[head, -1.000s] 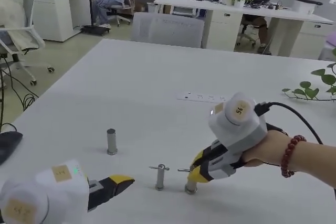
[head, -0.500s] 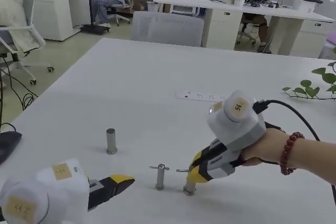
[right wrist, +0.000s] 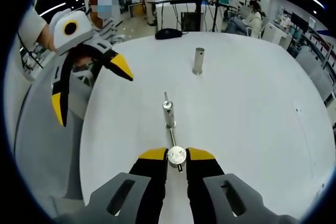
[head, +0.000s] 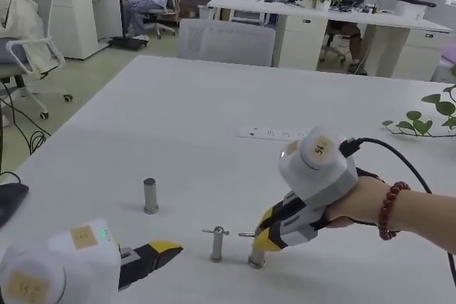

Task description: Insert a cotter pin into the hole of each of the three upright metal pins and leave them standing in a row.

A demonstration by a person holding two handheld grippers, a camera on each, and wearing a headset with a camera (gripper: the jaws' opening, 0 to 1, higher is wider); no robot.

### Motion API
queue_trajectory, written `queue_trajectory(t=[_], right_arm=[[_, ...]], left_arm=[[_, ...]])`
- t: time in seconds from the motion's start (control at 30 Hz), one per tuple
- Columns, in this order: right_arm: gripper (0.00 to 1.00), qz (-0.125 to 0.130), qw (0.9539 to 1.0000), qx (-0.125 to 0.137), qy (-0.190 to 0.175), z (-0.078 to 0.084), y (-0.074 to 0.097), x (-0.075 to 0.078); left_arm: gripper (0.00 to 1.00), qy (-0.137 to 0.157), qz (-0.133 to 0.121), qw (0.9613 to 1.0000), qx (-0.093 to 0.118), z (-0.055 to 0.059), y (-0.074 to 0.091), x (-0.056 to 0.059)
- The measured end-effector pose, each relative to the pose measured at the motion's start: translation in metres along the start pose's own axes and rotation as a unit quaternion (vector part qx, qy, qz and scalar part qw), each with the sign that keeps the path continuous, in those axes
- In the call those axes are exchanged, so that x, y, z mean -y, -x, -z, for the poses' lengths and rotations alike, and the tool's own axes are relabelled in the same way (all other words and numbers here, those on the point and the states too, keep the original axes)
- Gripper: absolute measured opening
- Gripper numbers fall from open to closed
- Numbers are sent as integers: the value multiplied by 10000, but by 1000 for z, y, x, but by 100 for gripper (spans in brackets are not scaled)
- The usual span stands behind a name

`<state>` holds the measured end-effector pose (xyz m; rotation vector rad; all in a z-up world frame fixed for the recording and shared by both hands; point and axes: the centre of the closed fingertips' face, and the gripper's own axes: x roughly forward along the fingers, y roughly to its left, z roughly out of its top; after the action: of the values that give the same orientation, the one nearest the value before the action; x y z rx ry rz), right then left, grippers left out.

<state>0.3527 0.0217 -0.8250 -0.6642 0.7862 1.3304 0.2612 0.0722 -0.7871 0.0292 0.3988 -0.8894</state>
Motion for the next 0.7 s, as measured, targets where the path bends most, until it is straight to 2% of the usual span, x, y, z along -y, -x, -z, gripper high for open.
queue_trajectory(t=[0.27,0.4,0.7], right_arm=[[18,-88,9998,72,-172,-2,1,-2],[21,-71,9998,127,-142,-4,3,-4],[36,62,9988,314,-384,-7,16,-8]], left_arm=[[78,-3,-1,10000,-16,1,1,0],[78,29,-6,10000,-19,1,2,0],[79,27,-37,10000,10,-1,7,2]])
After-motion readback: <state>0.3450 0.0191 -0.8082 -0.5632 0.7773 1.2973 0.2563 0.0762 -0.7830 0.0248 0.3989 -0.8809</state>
